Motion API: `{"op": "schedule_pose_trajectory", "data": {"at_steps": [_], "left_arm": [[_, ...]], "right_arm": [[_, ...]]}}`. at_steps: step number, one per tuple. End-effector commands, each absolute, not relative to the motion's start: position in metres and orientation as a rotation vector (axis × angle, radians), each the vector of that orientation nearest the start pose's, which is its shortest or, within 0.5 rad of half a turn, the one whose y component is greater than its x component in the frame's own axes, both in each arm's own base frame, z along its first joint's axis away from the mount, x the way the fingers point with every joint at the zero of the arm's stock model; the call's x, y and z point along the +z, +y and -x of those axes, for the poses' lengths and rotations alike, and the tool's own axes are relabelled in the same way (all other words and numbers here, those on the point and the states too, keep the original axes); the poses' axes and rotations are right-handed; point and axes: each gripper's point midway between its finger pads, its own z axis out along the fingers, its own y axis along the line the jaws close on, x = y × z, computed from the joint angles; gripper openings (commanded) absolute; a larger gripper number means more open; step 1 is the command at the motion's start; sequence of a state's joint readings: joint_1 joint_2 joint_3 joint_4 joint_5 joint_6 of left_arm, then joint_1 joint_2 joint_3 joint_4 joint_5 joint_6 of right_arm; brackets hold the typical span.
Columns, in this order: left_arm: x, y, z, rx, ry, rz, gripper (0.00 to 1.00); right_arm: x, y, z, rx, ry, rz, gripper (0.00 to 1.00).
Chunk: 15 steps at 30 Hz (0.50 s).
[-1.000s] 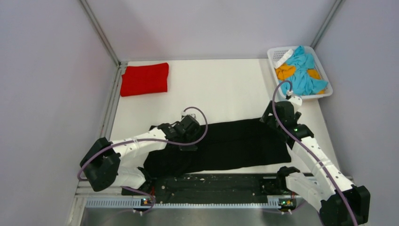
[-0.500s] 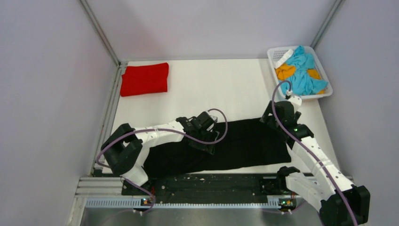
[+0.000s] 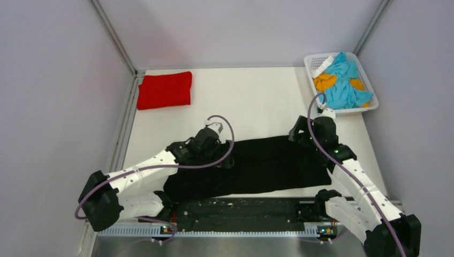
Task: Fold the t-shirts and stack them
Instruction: Rotate the tshirt 90 degrees
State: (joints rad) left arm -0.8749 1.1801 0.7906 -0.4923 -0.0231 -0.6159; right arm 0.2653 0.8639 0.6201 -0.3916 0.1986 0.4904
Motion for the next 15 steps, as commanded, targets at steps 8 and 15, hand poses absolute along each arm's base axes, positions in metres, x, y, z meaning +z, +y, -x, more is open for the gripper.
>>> {"op": "schedule_pose_trajectory", "data": {"at_steps": [8, 15], "left_arm": [[0.042, -0.234, -0.272, -0.815, 2.519, 0.442, 0.99], [0.031, -0.260, -0.404, -0.688, 2.523, 0.521, 0.99]], "right_arm": [[0.070, 0.134, -0.280, 0.576, 2.298, -0.283, 0.88], [0.042, 0.132, -0.271, 0.511, 2.395, -0.321, 0.87]]}}
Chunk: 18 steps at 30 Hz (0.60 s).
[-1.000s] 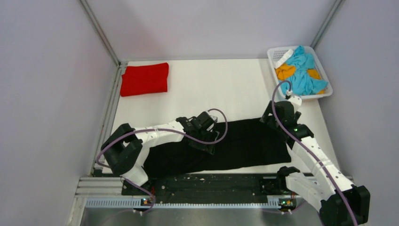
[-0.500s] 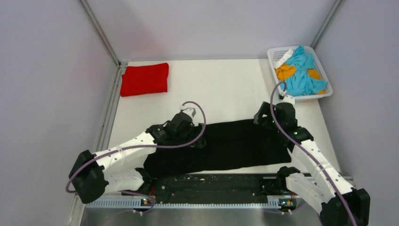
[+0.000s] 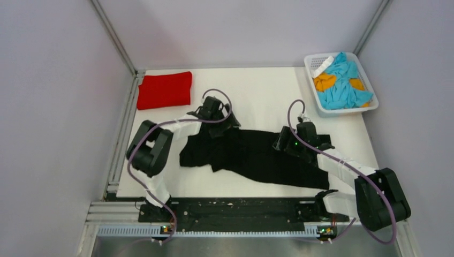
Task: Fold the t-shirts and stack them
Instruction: Rotate the tshirt 90 degrees
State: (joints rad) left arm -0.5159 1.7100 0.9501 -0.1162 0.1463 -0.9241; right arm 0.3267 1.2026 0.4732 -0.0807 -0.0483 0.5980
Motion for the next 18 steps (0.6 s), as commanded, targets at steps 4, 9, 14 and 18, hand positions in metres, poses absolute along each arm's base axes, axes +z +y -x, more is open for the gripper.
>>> {"op": "schedule_pose_trajectory", "data": {"at_steps": [4, 9, 14, 18], "left_arm": [[0.028, -0.286, -0.497, -0.626, 2.474, 0.516, 0.99], [0.038, -0.362, -0.581, -1.065, 2.345, 0.424, 0.99], [0.081, -0.402, -0.610, -1.518, 2.010, 0.382, 0.99], [0.099, -0.409, -0.595, -1.529, 2.001, 0.220, 0.99]], "right_arm": [[0.036, 0.133, -0.245, 0.512, 2.453, -0.322, 0.87], [0.038, 0.186, -0.198, 0.771, 2.503, -0.055, 0.87], [0.042, 0.249, -0.152, 1.008, 2.511, 0.322, 0.87], [0.050, 0.292, -0.134, 1.127, 2.457, 0.574, 0.87]]}}
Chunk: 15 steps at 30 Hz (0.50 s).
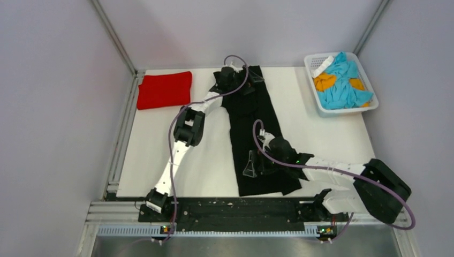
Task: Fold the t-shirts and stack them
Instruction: Rotate the tshirt 90 degrees
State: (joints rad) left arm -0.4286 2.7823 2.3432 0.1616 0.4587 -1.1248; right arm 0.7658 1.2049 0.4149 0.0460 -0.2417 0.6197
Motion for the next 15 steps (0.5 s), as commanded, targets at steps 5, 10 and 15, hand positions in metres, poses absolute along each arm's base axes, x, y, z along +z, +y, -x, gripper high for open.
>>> {"op": "schedule_pose_trajectory", "data": {"at_steps": [5, 10, 15], "left_arm": [[0.081, -0.385, -0.599, -1.259, 2.071, 0.197, 0.99], [0.105, -0.406, -0.595, -1.455, 1.949, 0.056, 0.99], [0.145, -0.410, -0.592, -1.481, 1.902, -0.027, 0.99]], "right_arm": [[0.059, 0.311, -0.154, 1.077, 2.412, 0.607, 0.86], [0.088, 0.330, -0.176, 1.117, 2.288, 0.553, 0.86], [0.112, 0.316, -0.198, 0.975, 2.227, 0.468, 0.87]]}}
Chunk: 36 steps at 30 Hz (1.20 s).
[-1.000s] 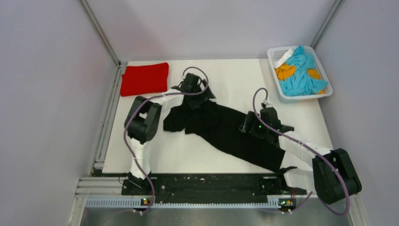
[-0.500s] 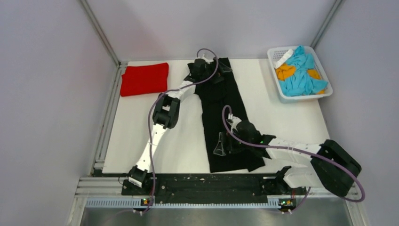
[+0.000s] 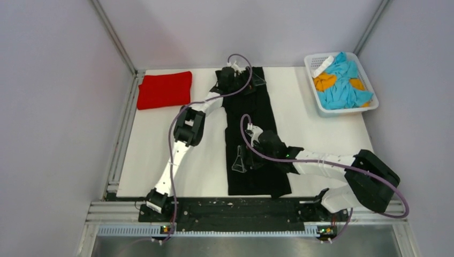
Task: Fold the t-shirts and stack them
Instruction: Rotate the tshirt 90 degrees, then grab the bottom of the folded rectangular tshirt with both arms
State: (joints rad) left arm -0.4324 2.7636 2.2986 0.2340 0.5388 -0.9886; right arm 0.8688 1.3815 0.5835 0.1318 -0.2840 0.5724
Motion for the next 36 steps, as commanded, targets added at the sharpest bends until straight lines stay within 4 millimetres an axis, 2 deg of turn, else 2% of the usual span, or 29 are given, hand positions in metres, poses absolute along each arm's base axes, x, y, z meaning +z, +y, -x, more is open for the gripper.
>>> {"op": "schedule_pose_trajectory", "data": {"at_steps": [1, 4, 6, 10, 11, 12, 13, 14, 15, 17, 19, 21, 23, 25, 28, 31, 34, 36], "left_arm": [[0.158, -0.408, -0.590, -1.459, 1.895, -0.056, 0.99], [0.207, -0.398, -0.581, -1.359, 1.878, -0.125, 0.99], [0.235, -0.391, -0.568, -1.282, 1.877, -0.181, 0.99], [0.255, -0.362, -0.526, -1.014, 1.999, -0.228, 0.99], [0.240, -0.350, -0.513, -0.929, 2.067, -0.213, 0.99], [0.257, -0.341, -0.502, -0.871, 2.048, -0.204, 0.99], [0.239, -0.331, -0.484, -0.813, 2.104, -0.192, 0.99], [0.252, -0.319, -0.464, -0.779, 2.086, -0.178, 0.99], [0.251, -0.311, -0.445, -0.762, 2.093, -0.163, 0.99], [0.238, -0.294, -0.406, -0.739, 2.113, -0.103, 0.99], [0.215, -0.284, -0.365, -0.723, 2.146, -0.068, 0.99], [0.184, -0.270, -0.329, -0.662, 2.211, 0.008, 0.99], [0.153, -0.266, -0.292, -0.655, 2.290, 0.032, 0.99], [0.124, -0.267, -0.254, -0.710, 2.397, 0.000, 0.99], [0.096, -0.268, -0.205, -0.766, 2.505, -0.063, 0.99], [0.073, -0.263, -0.168, -0.783, 2.582, -0.085, 0.96], [0.052, -0.261, -0.133, -0.819, 2.682, -0.118, 0.85], [0.040, -0.259, -0.117, -0.830, 2.728, -0.129, 0.76]], "right_arm": [[0.116, 0.307, -0.203, 0.920, 2.218, 0.444, 0.87], [0.122, 0.271, -0.215, 0.713, 2.230, 0.332, 0.87], [0.119, 0.246, -0.214, 0.591, 2.270, 0.278, 0.87], [0.104, 0.209, -0.194, 0.465, 2.379, 0.213, 0.87], [0.099, 0.203, -0.186, 0.457, 2.407, 0.212, 0.87], [0.096, 0.200, -0.181, 0.464, 2.423, 0.216, 0.87], [0.092, 0.197, -0.175, 0.471, 2.442, 0.219, 0.87], [0.090, 0.194, -0.169, 0.475, 2.456, 0.217, 0.87], [0.086, 0.189, -0.164, 0.463, 2.476, 0.210, 0.87], [0.077, 0.175, -0.157, 0.410, 2.525, 0.154, 0.88], [0.069, 0.158, -0.148, 0.338, 2.578, 0.083, 0.88], [0.068, 0.147, -0.141, 0.301, 2.602, 0.027, 0.88], [0.073, 0.155, -0.135, 0.392, 2.603, 0.058, 0.85], [0.082, 0.175, -0.128, 0.557, 2.578, 0.179, 0.79], [0.081, 0.195, -0.116, 0.696, 2.595, 0.290, 0.70], [0.067, 0.198, -0.111, 0.642, 2.662, 0.363, 0.62], [0.051, 0.198, -0.100, 0.543, 2.748, 0.445, 0.52], [0.041, 0.190, -0.091, 0.430, 2.802, 0.495, 0.50]]}}
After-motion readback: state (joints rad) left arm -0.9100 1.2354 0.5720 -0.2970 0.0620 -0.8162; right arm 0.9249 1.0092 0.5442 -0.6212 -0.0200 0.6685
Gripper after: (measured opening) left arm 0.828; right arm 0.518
